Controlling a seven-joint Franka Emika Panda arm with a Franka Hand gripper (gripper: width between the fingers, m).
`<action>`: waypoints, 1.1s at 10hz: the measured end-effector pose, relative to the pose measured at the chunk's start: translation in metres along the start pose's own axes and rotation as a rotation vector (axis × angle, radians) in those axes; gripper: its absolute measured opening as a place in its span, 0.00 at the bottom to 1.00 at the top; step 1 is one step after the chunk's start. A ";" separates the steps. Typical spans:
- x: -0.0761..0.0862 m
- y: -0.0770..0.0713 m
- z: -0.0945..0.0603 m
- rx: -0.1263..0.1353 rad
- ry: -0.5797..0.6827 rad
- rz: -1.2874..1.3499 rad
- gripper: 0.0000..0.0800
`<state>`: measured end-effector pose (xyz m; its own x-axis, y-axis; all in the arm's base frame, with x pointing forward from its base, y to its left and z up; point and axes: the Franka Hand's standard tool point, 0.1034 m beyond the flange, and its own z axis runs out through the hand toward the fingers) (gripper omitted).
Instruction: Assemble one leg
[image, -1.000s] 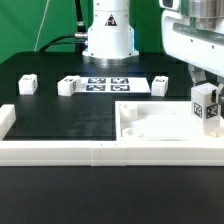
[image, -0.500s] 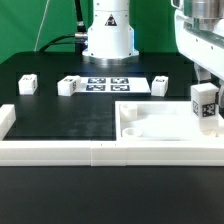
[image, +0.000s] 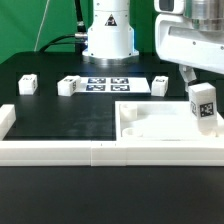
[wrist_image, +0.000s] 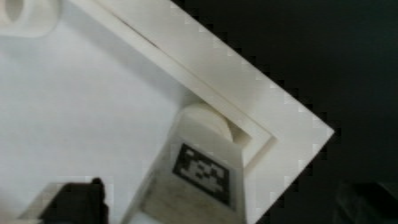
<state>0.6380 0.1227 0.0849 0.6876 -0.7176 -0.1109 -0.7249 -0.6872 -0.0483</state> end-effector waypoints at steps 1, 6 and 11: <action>0.003 0.002 0.000 0.000 0.000 -0.127 0.81; 0.004 0.004 0.002 -0.003 0.000 -0.531 0.81; 0.005 0.005 0.002 -0.012 0.004 -0.768 0.58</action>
Offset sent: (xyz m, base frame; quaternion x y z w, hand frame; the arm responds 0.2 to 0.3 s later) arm -0.0001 -0.0007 0.0010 -0.0056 0.0103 -0.2483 0.9686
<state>0.6380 0.1155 0.0825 0.9982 -0.0382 -0.0469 -0.0427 -0.9941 -0.0998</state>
